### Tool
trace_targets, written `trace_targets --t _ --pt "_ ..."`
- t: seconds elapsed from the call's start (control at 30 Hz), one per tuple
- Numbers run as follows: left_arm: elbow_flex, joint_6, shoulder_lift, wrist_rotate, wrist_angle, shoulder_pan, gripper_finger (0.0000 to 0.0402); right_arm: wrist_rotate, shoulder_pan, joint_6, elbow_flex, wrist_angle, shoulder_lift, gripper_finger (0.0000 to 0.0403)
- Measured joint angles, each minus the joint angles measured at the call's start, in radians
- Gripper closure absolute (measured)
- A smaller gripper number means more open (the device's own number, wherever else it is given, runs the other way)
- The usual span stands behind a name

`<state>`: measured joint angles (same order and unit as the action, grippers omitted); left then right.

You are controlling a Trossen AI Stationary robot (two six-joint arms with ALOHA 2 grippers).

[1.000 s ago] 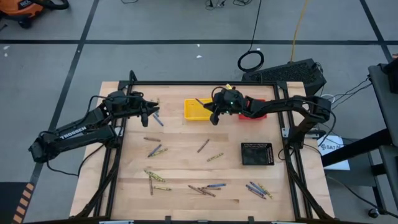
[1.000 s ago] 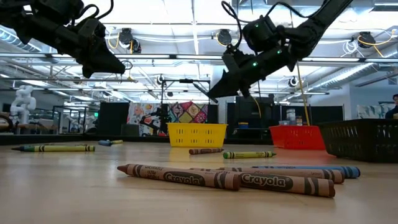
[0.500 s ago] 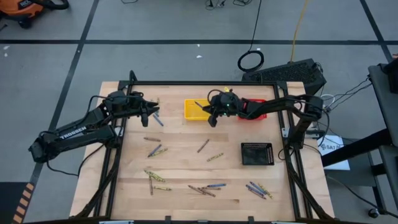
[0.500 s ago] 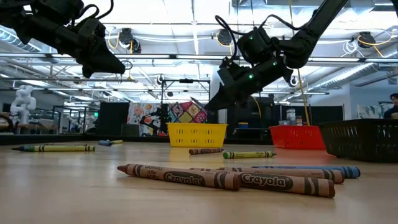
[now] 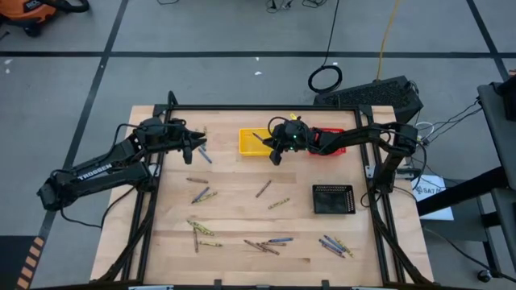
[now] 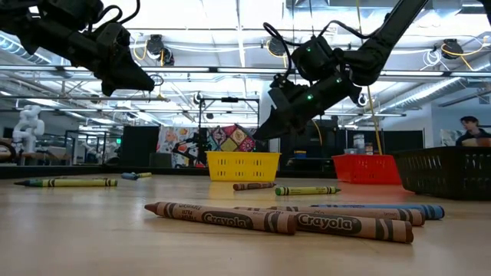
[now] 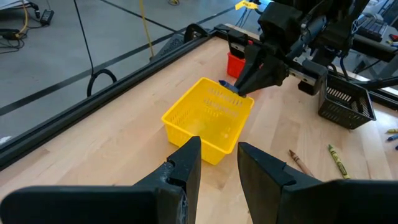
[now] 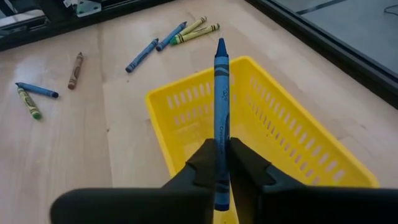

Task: Sort crayons
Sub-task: Put the blue crayon into the yellow bin

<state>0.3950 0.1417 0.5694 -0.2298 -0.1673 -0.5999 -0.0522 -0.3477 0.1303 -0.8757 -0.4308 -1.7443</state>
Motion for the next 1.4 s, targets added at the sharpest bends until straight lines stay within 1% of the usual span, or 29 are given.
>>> trace_targets --t 0.27,0.4,0.73,1.0,1.1,1.23,1.4 --pt "0.0 0.0 0.0 0.0 0.0 0.0 0.0292 0.003 0.0 -0.003 0.0 -0.006 0.0 0.0345" --pt "0.0 0.0 0.0 0.0 0.0 0.0 0.0292 0.003 0.0 -0.004 0.0 -0.008 0.0 0.0333" --pt "0.0 0.0 0.0 0.0 0.0 0.0 0.0292 0.0 0.002 -0.013 0.0 -0.13 0.003 0.0328" --pt "0.0 -0.024 0.0 -0.002 0.028 0.0 0.0292 0.0 0.006 -0.029 0.0 -0.107 0.091 0.0328" --pt "0.0 -0.024 0.0 -0.029 0.024 0.0 0.0292 0.0 0.018 -0.064 0.0 -0.071 0.147 0.0328" --pt "0.0 -0.024 0.01 -0.09 0.022 0.001 0.0292 -0.001 0.04 -0.093 0.0 0.043 0.235 0.0328" --pt "0.0 -0.033 0.05 -0.077 0.018 0.023 0.0292 -0.001 0.058 -0.098 0.0 0.184 0.33 0.0328"
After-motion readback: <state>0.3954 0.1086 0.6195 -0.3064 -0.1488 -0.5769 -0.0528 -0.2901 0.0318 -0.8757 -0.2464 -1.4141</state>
